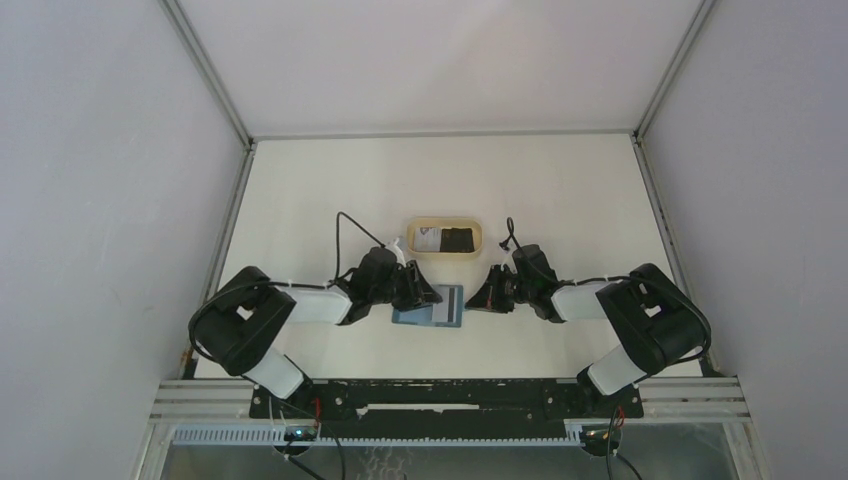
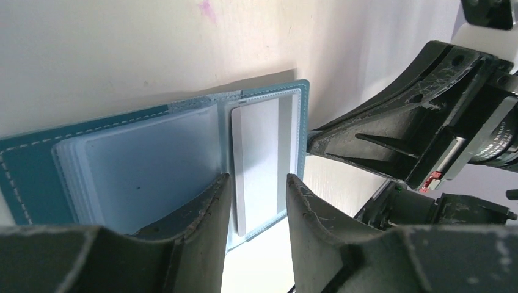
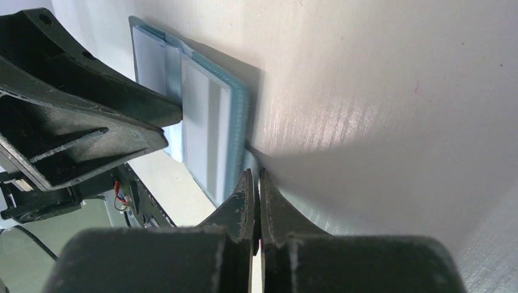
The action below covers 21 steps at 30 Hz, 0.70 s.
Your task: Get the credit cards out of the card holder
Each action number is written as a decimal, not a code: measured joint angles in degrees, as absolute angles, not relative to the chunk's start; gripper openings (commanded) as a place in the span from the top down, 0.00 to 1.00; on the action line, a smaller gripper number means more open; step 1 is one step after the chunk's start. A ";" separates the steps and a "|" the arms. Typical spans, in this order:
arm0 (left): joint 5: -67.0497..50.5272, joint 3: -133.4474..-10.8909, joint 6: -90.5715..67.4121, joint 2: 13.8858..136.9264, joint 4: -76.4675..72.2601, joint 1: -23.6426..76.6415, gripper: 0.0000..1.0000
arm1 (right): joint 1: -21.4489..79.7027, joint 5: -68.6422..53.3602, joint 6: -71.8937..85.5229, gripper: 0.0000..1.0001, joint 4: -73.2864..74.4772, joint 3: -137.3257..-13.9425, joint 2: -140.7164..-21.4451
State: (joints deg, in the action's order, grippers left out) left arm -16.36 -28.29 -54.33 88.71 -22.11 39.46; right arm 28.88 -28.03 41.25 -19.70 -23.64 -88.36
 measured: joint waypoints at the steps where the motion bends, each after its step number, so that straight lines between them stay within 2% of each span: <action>1: -16.12 -28.71 -54.11 89.03 -21.61 39.94 0.56 | 28.88 -28.08 41.25 1.00 -19.75 -23.64 -88.38; 21: -19.00 -27.66 -61.52 93.38 -32.10 42.74 0.55 | 28.64 -28.82 41.25 1.00 -20.47 -23.64 -88.92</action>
State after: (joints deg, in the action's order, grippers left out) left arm -19.00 -27.66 -61.52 93.38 -32.10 42.74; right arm 28.64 -28.82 41.25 -20.47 -23.64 -88.92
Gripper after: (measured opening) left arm 0.441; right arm 0.029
